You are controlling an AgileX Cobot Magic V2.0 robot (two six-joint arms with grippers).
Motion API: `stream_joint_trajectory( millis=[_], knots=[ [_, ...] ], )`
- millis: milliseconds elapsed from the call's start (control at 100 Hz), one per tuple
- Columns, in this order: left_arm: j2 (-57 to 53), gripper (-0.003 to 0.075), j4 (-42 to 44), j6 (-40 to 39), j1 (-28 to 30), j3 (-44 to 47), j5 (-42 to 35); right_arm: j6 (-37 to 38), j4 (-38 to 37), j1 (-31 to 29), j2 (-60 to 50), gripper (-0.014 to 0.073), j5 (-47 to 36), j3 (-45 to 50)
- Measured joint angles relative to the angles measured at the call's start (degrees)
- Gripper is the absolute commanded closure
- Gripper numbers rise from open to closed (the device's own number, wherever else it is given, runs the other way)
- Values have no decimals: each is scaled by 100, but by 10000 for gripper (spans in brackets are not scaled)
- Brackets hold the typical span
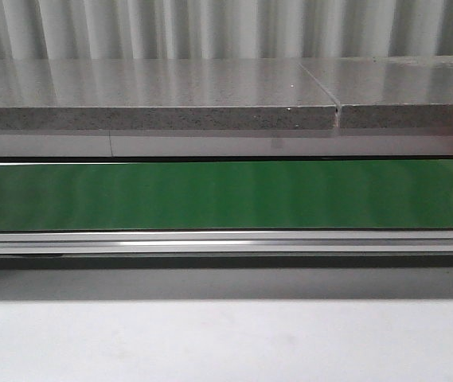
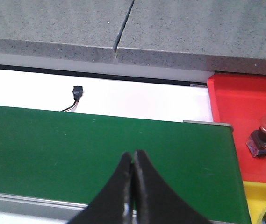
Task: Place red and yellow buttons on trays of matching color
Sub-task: 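Lower the red button onto the belt and open the left gripper, then grasp a yellow push-button from the cluster with the left gripper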
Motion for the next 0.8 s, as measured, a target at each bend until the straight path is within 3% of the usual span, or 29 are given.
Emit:
stream_joint_trajectory(
  millis=[260, 800],
  knots=[
    [301, 71, -10, 0, 803, 510, -267, 0, 0, 0, 0, 662, 9, 0],
    [1861, 71, -23, 0, 1437, 40, -809, 0, 0, 0, 0, 662, 9, 0]
  ],
)
